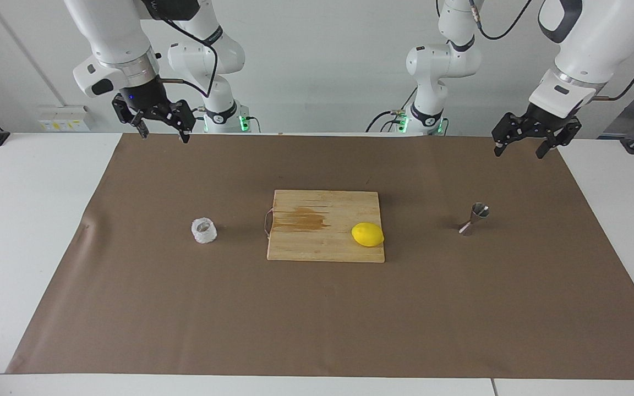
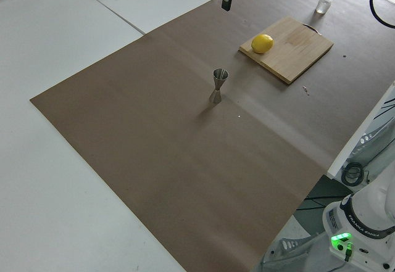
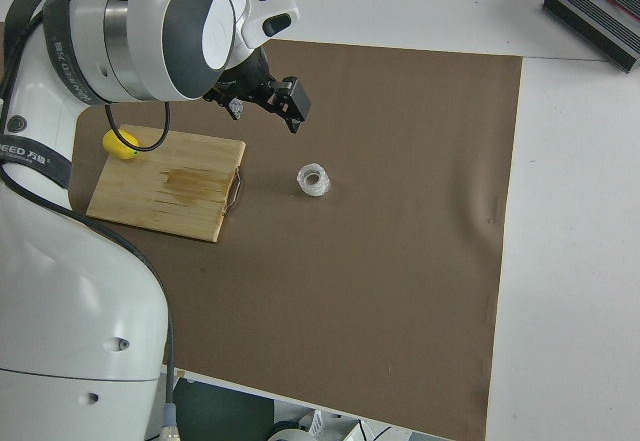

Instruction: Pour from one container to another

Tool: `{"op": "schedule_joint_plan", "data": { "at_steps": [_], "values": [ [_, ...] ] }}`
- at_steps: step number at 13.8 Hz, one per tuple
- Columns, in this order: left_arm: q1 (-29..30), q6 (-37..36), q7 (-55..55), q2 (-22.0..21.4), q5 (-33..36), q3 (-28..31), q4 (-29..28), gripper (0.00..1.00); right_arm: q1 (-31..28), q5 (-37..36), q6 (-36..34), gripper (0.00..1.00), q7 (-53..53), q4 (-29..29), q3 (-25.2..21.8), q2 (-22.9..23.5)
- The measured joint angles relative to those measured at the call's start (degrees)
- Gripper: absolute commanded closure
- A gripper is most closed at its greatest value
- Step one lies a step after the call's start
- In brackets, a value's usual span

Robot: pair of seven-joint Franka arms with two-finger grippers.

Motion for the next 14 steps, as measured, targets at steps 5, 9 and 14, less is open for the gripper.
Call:
{"op": "schedule_joint_plan", "data": {
  "at_steps": [5, 9, 14],
  "values": [
    [6.59, -4.06, -6.18, -0.66, -4.48, 0.35, -2.25, 0.0, 0.0, 0.0, 0.0, 0.0, 0.0, 0.0, 0.0, 0.0],
    [11.88, -4.22, -9.7, 1.41, -8.86, 0.51, -3.71, 0.0, 0.0, 0.0, 0.0, 0.0, 0.0, 0.0, 0.0, 0.0],
    [17.15, 0.25, -11.43, 9.5, -13.71, 0.61, -3.71, 0.0, 0.0, 0.0, 0.0, 0.0, 0.0, 0.0, 0.0, 0.0]
  ]
}}
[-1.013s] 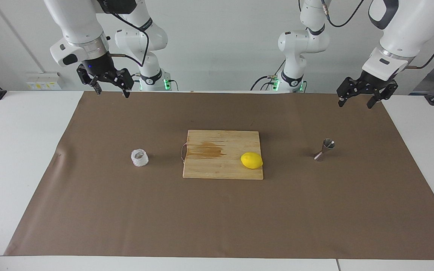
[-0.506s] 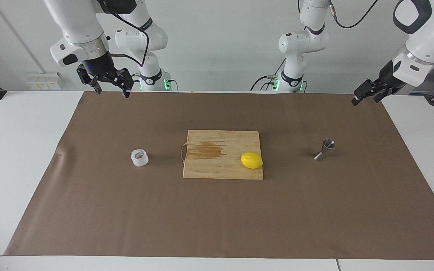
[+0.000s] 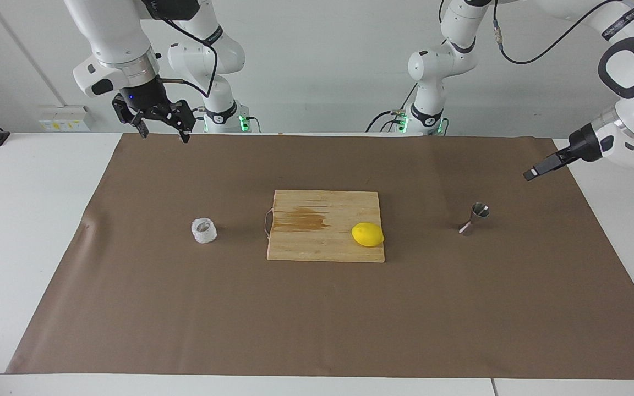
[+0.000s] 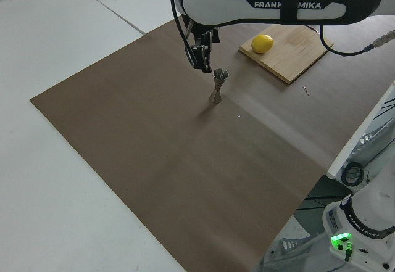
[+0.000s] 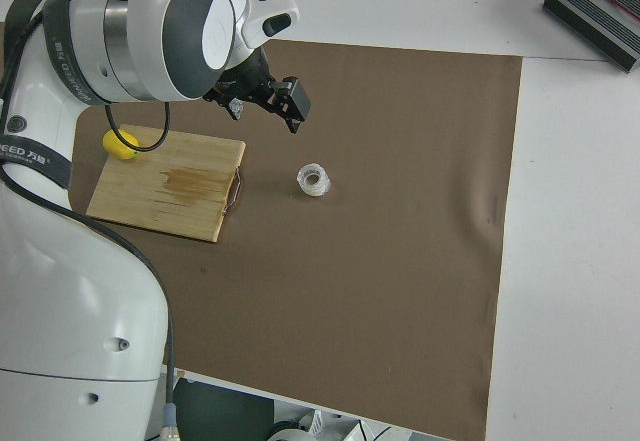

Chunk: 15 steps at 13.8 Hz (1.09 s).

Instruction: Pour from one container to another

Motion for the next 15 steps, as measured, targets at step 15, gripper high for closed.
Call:
{"op": "schedule_joint_plan", "data": {
  "at_steps": [15],
  "values": [
    [10.56, 6.38, -10.95, 13.92, -27.43, 0.19, -7.44, 0.0, 0.0, 0.0, 0.0, 0.0, 0.0, 0.0, 0.0, 0.0]
  ]
}}
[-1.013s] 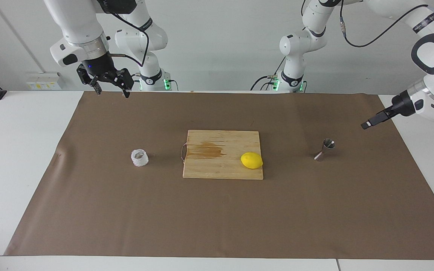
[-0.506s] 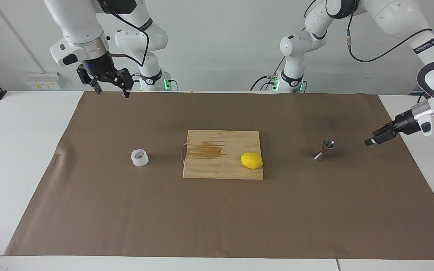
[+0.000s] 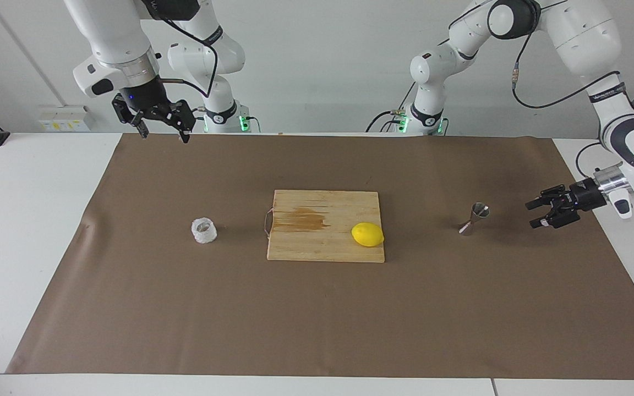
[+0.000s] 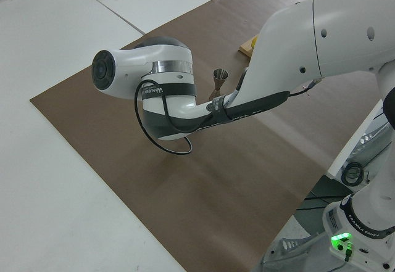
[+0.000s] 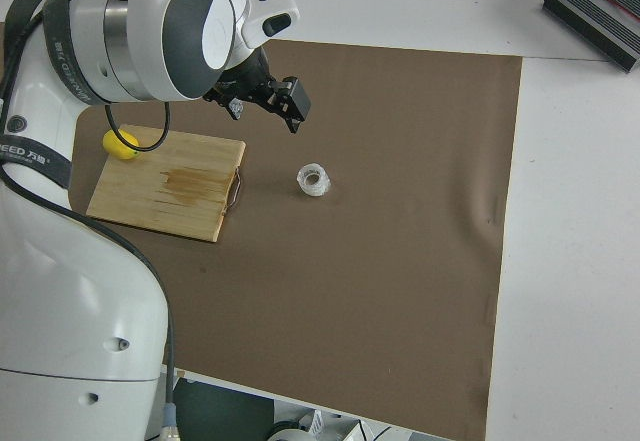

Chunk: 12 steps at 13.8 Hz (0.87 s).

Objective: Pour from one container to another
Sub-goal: 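Move the left gripper onto the steel jigger and close around it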

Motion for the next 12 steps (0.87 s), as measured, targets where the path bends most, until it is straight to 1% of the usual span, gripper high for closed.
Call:
{"op": "schedule_joint_plan", "data": {
  "at_steps": [2, 3, 6, 8, 10, 12],
  "values": [
    [0.7, 3.04, -4.17, -1.06, -3.6, -0.01, -5.84, 0.0, 0.0, 0.0, 0.0, 0.0, 0.0, 0.0, 0.0, 0.0],
    [0.85, 4.01, -6.52, -1.68, -4.13, -0.03, -7.57, 0.0, 0.0, 0.0, 0.0, 0.0, 0.0, 0.0, 0.0, 0.0],
    [0.89, 5.26, -14.55, -3.39, -4.59, -0.13, -9.88, 0.0, 0.0, 0.0, 0.0, 0.0, 0.0, 0.0, 0.0, 0.0],
    [0.84, 6.32, -19.53, -4.26, -6.47, -0.47, -11.71, 0.0, 0.0, 0.0, 0.0, 0.0, 0.0, 0.0, 0.0, 0.0],
    [0.81, 8.55, -20.78, -4.94, -8.04, -0.67, -14.77, 0.0, 0.0, 0.0, 0.0, 0.0, 0.0, 0.0, 0.0, 0.0],
    [0.81, 9.06, -20.95, -5.33, -9.73, -0.68, -16.34, 0.0, 0.0, 0.0, 0.0, 0.0, 0.0, 0.0, 0.0, 0.0]
  ]
}}
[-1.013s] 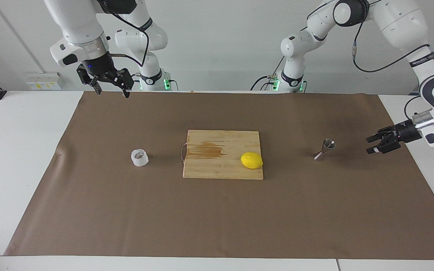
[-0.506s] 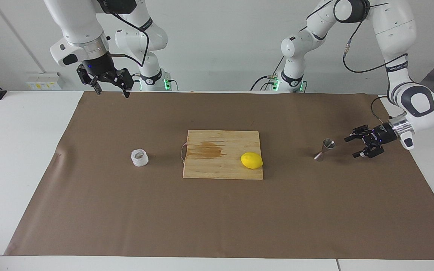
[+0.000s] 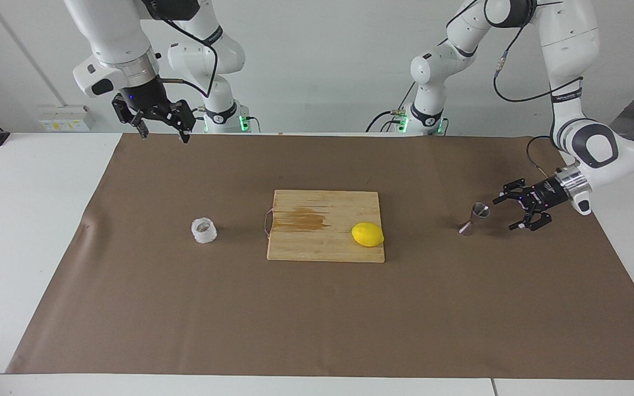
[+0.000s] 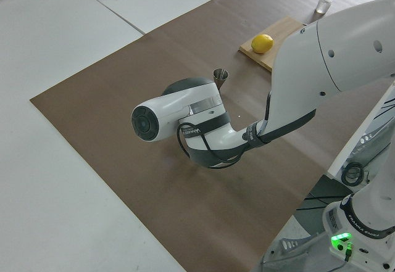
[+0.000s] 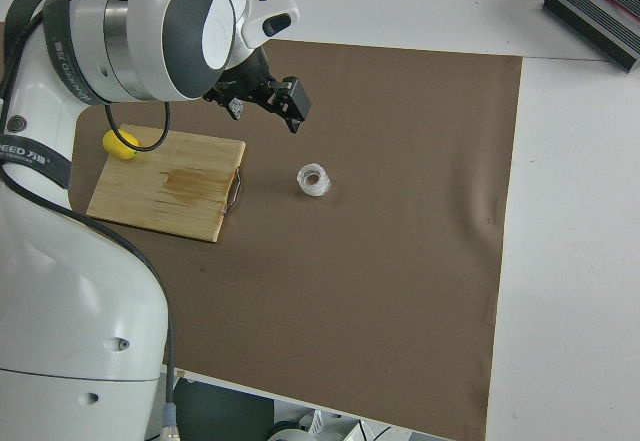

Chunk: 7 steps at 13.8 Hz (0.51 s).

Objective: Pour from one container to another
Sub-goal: 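Move the left gripper onto the steel jigger and close around it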

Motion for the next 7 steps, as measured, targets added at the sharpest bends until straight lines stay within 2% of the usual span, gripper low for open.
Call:
{"op": "schedule_joint_plan", "data": {
  "at_steps": [7],
  "values": [
    [-1.09, -0.33, -0.38, -0.67, -4.18, -0.84, -0.19, 0.0, 0.0, 0.0, 0.0, 0.0, 0.0, 0.0, 0.0, 0.0]
  ]
}}
